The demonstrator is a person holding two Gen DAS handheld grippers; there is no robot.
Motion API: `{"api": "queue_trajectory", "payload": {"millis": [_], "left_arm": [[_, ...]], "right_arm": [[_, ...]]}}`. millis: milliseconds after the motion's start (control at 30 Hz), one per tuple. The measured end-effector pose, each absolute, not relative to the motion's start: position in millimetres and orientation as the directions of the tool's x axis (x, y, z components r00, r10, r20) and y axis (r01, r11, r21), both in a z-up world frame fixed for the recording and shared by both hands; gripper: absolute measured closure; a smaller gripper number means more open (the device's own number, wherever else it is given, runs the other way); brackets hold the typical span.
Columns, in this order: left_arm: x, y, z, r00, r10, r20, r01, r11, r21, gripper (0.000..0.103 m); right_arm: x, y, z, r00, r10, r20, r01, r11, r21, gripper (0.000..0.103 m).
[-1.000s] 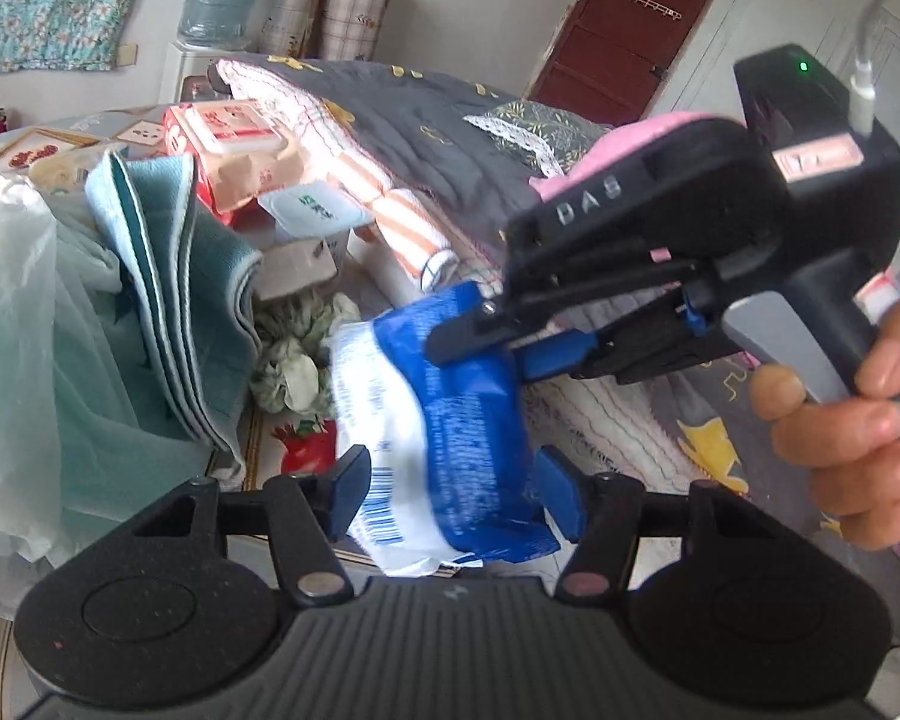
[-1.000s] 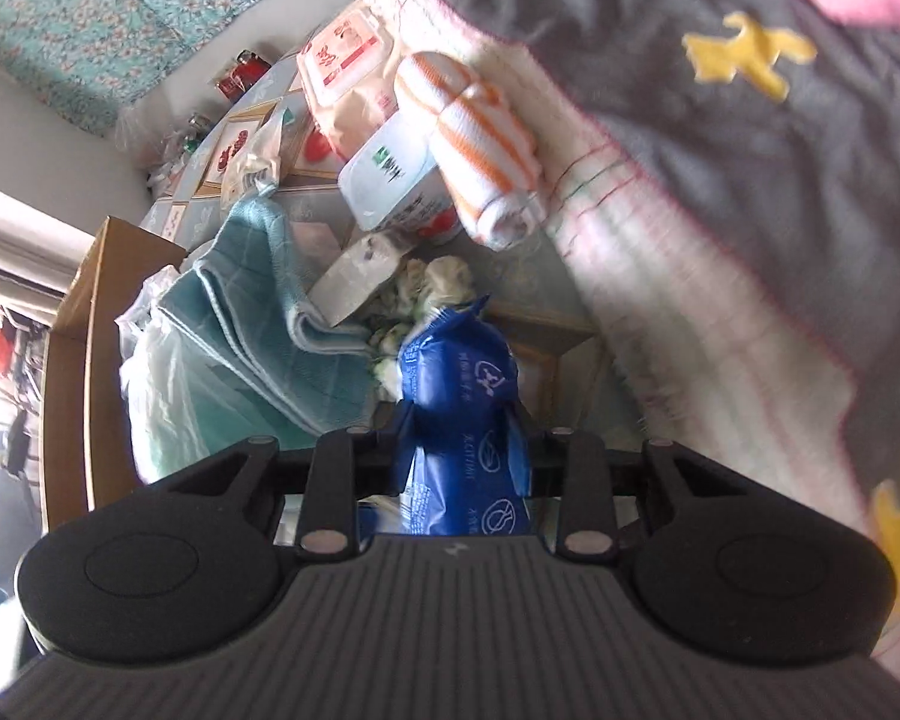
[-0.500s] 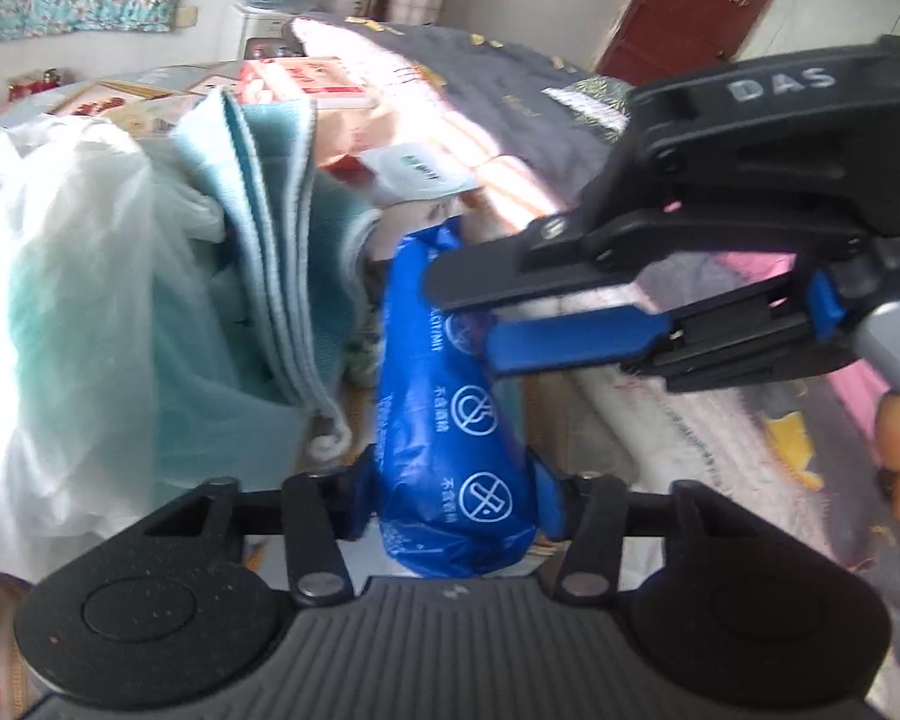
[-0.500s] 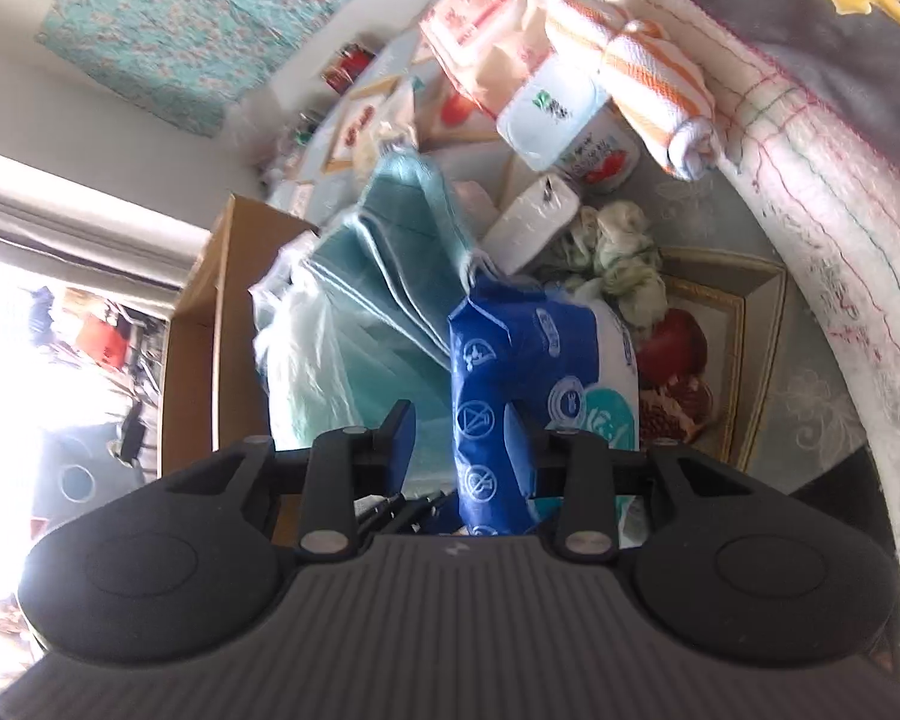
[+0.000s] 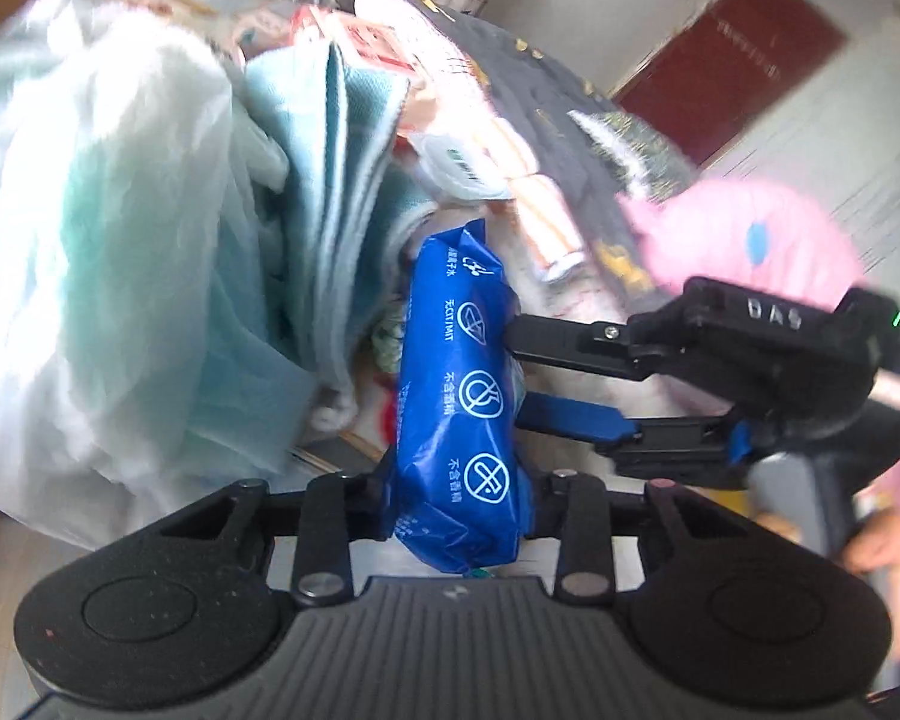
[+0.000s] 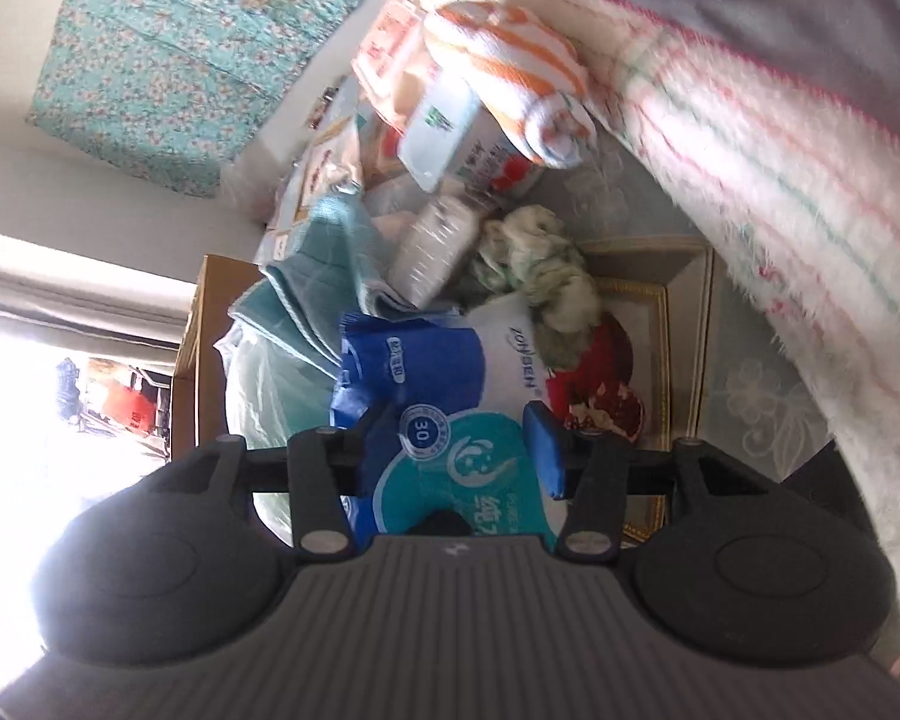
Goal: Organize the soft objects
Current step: 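Lift the wipes pack and carry it over the cardboard box with both grippers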
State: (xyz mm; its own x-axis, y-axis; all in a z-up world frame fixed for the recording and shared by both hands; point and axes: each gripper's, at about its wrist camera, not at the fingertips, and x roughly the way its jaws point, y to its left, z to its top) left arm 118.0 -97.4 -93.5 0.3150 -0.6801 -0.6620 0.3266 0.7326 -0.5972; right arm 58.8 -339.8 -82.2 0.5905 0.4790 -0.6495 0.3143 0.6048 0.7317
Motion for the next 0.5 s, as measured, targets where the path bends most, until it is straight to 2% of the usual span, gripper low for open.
{"api": "queue_trajectory", "payload": {"millis": [67,167,367,500], "left_arm": [[119,-99,-98,0.3,-0.694,-0.655,0.323,0.72,-0.615,0.068],[117,-102,-101,0.299,-0.659,-0.691,0.318,0.751,-0.579,0.065],[109,-94,-84,0.387,-0.572,-0.723,0.346,0.817,-0.461,0.047],[106,-99,-83,0.396,-0.513,-0.762,0.385,0.846,-0.37,0.048]], "right_arm": [[58,-340,-76,0.597,0.456,-0.66,0.302,0.635,0.711,0.055],[59,-339,-78,0.587,0.437,-0.682,0.306,0.66,0.686,0.055],[63,-328,-93,0.562,0.453,-0.692,0.294,0.673,0.679,0.053],[66,-323,-98,0.538,0.474,-0.697,0.294,0.669,0.682,0.053]]}}
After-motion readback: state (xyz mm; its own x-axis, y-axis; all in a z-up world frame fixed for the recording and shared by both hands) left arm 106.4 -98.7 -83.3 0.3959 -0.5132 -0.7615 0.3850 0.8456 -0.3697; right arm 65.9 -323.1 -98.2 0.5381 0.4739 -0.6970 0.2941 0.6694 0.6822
